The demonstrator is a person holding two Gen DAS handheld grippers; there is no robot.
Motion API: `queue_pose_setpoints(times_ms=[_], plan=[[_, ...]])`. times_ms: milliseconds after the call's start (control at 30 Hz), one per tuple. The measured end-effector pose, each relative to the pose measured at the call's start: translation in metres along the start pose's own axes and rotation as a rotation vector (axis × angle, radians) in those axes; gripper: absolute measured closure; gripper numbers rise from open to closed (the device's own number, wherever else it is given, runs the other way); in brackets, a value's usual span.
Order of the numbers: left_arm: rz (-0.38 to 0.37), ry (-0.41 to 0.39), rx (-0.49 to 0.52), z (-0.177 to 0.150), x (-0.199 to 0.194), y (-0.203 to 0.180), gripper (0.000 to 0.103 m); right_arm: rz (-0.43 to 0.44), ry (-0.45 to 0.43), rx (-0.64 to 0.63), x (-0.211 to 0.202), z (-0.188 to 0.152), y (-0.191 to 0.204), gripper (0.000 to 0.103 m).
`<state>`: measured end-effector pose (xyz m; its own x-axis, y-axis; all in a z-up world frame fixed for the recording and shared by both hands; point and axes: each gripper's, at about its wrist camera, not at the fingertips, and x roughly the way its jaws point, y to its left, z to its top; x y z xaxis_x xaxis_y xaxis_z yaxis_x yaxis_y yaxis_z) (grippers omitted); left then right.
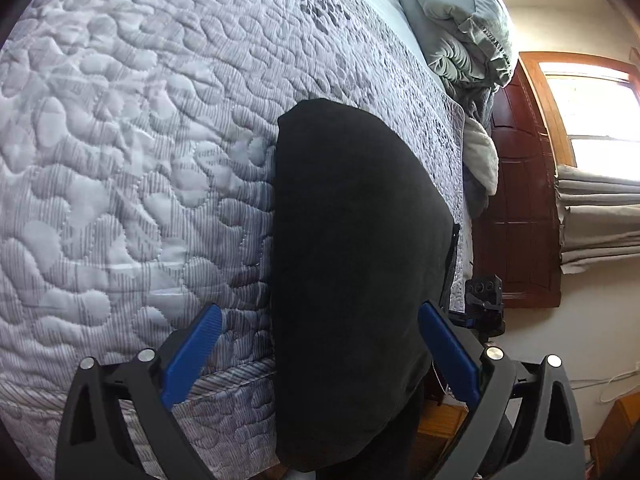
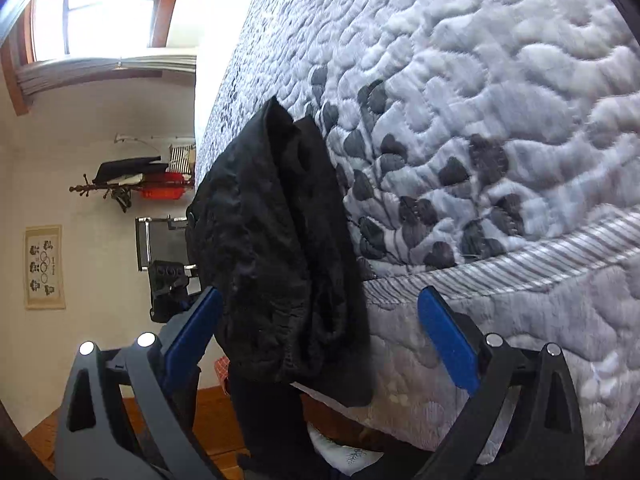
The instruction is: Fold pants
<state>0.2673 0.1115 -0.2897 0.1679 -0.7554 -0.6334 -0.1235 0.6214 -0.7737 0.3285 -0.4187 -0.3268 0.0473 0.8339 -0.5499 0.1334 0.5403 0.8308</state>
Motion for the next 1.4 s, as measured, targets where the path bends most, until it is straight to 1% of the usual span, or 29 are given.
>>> queue_pose_setpoints(times_ms=[133,167,333,400,500,533,600,633,667,700,767,800,833,867,967,1067,1233,1300,1400], plan=[[-0.065,0.025,-0.007,0.001,0.012,0.002,0.004,-0.009,0.064,-0.033,0.032,0.006,0.01,0.004],[-0.075,0.03,-0.005,0.001,0.015,0.001,0.004,-0.008,0.069,-0.039,0.035,0.004,0.01,0.002],[-0.097,0.073,-0.024,0.006,0.035,0.003,0.004,0.023,0.085,-0.04,0.041,0.007,0.012,0.002],[-0.12,0.1,-0.021,0.007,0.044,0.0,0.004,0.012,0.101,-0.047,0.047,0.004,0.019,0.002],[-0.115,0.132,0.0,0.005,0.056,-0.004,0.004,0.025,0.114,-0.052,0.055,0.006,0.023,0.002],[-0.106,0.134,0.007,0.004,0.058,-0.005,0.004,0.033,0.119,-0.057,0.059,0.006,0.026,0.002],[-0.096,0.117,0.002,0.004,0.058,-0.005,0.007,0.02,0.117,-0.077,0.066,0.006,0.032,0.002],[-0.095,0.106,-0.001,0.003,0.057,-0.004,0.016,0.014,0.11,-0.091,0.069,0.006,0.035,0.002],[-0.093,0.105,-0.004,0.001,0.058,-0.003,0.037,0.005,0.101,-0.103,0.072,0.007,0.041,0.004],[-0.09,0.106,-0.019,0.0,0.057,-0.001,0.038,-0.001,0.092,-0.115,0.073,0.006,0.043,0.005],[-0.086,0.091,-0.032,-0.003,0.055,-0.001,0.05,-0.011,0.079,-0.118,0.075,0.006,0.048,0.031],[-0.089,0.085,-0.038,-0.004,0.053,-0.001,0.053,0.001,0.072,-0.113,0.075,0.004,0.048,0.036],[-0.091,0.08,-0.043,-0.005,0.052,-0.002,0.059,0.007,0.065,-0.117,0.073,0.002,0.049,0.046],[-0.087,0.075,-0.041,-0.006,0.051,-0.003,0.063,0.009,0.059,-0.126,0.072,0.001,0.053,0.052],[-0.054,0.059,-0.016,-0.009,0.047,-0.014,0.069,0.007,0.041,-0.146,0.069,-0.002,0.063,0.061],[-0.046,0.051,-0.006,-0.01,0.04,-0.02,0.073,0.008,0.029,-0.163,0.068,-0.005,0.08,0.066],[-0.02,0.029,0.023,-0.008,0.018,-0.032,0.074,0.007,0.026,-0.226,0.071,-0.001,0.124,0.068],[-0.015,0.005,0.034,-0.002,0.003,-0.034,0.074,0.007,0.027,-0.262,0.075,0.005,0.144,0.068],[-0.008,-0.036,0.042,0.016,-0.023,-0.035,0.074,0.009,0.033,-0.304,0.088,0.027,0.168,0.068]])
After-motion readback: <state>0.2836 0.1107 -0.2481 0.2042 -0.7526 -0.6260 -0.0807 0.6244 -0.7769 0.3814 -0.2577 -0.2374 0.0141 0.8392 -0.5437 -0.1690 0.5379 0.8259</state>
